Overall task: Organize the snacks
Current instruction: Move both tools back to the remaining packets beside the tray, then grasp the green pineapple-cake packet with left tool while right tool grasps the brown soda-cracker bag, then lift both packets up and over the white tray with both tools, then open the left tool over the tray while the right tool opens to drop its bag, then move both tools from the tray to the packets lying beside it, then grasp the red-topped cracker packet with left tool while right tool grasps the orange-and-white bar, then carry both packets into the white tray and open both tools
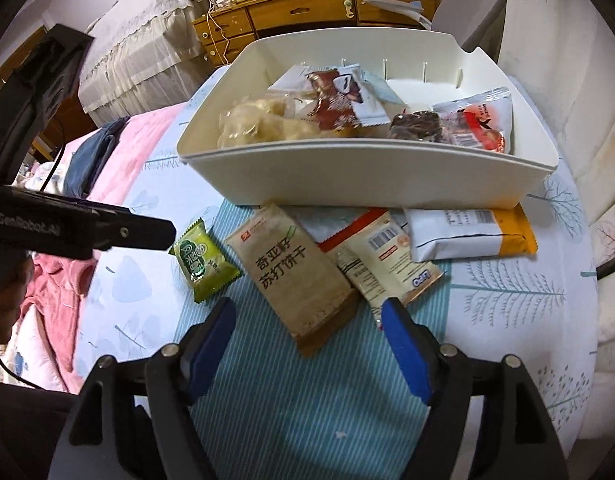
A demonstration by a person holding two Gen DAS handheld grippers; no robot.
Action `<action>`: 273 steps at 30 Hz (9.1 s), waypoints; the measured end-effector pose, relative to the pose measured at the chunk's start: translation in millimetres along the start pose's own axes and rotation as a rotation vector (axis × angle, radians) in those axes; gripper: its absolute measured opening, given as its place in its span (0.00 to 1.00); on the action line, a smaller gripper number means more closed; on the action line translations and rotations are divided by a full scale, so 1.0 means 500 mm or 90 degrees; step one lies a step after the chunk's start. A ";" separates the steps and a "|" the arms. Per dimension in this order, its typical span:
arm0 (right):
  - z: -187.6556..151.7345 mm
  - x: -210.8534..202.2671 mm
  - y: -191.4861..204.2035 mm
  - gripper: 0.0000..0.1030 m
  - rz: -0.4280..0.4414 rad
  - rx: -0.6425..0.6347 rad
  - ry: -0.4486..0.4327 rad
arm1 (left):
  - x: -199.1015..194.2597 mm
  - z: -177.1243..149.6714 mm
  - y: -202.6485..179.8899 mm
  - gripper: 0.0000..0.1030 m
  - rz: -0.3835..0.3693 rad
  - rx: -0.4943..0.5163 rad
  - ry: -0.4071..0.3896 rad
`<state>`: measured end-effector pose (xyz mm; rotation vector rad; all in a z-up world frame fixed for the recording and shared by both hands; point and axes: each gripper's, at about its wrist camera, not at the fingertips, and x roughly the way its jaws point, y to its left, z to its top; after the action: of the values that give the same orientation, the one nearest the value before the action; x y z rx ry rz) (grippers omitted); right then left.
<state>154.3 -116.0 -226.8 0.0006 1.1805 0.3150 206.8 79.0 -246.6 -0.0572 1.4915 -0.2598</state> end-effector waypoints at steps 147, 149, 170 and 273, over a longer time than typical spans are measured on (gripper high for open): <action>0.153 -0.144 -0.115 0.57 -0.020 0.216 -0.118 | -0.182 0.118 -0.057 0.77 -0.149 0.077 -0.161; 0.134 -0.140 -0.110 0.62 -0.029 0.232 -0.110 | -0.171 0.103 -0.053 0.77 -0.155 0.084 -0.150; 0.013 -0.039 -0.269 0.72 0.009 0.541 0.018 | -0.071 0.013 -0.101 0.78 -0.107 0.049 -0.071; 0.196 -0.157 -0.361 0.34 -0.087 0.167 -0.168 | -0.023 0.242 -0.381 0.44 -0.004 -0.043 -0.066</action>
<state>260.2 -291.5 -147.4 0.1851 0.9467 0.0360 300.1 -118.3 -187.9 -0.1278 1.3965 -0.2080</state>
